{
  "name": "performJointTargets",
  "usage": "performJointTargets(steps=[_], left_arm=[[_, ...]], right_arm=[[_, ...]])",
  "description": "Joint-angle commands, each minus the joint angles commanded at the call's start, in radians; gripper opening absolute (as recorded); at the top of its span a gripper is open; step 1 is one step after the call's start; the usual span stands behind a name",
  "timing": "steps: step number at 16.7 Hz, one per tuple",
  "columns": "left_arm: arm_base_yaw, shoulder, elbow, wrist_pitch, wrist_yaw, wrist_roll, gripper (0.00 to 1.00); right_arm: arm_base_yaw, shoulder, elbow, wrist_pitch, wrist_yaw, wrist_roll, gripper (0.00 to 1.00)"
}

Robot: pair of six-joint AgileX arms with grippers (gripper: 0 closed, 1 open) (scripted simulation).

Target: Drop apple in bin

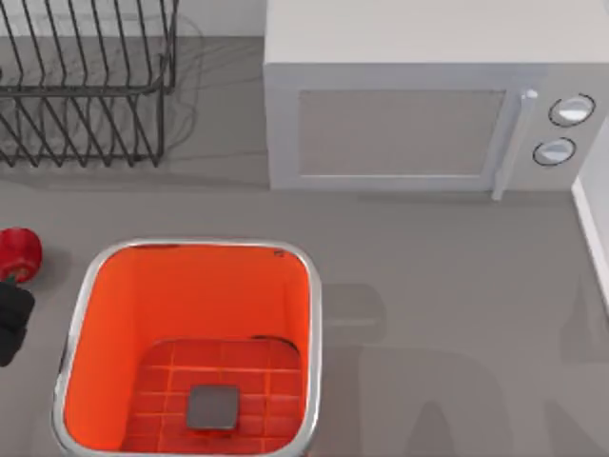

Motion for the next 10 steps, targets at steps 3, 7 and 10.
performJointTargets(steps=[3,7,10], left_arm=[[0.011,0.221,0.176,-0.118,0.011,0.154,1.0],[0.026,0.522,0.416,-0.278,0.026,0.36,1.0],[0.038,0.736,0.589,-0.391,0.036,0.505,1.0]], right_arm=[[0.0,0.0,0.0,0.0,0.0,0.0,1.0],[0.0,0.0,0.0,0.0,0.0,0.0,1.0],[0.0,0.0,0.0,0.0,0.0,0.0,1.0]])
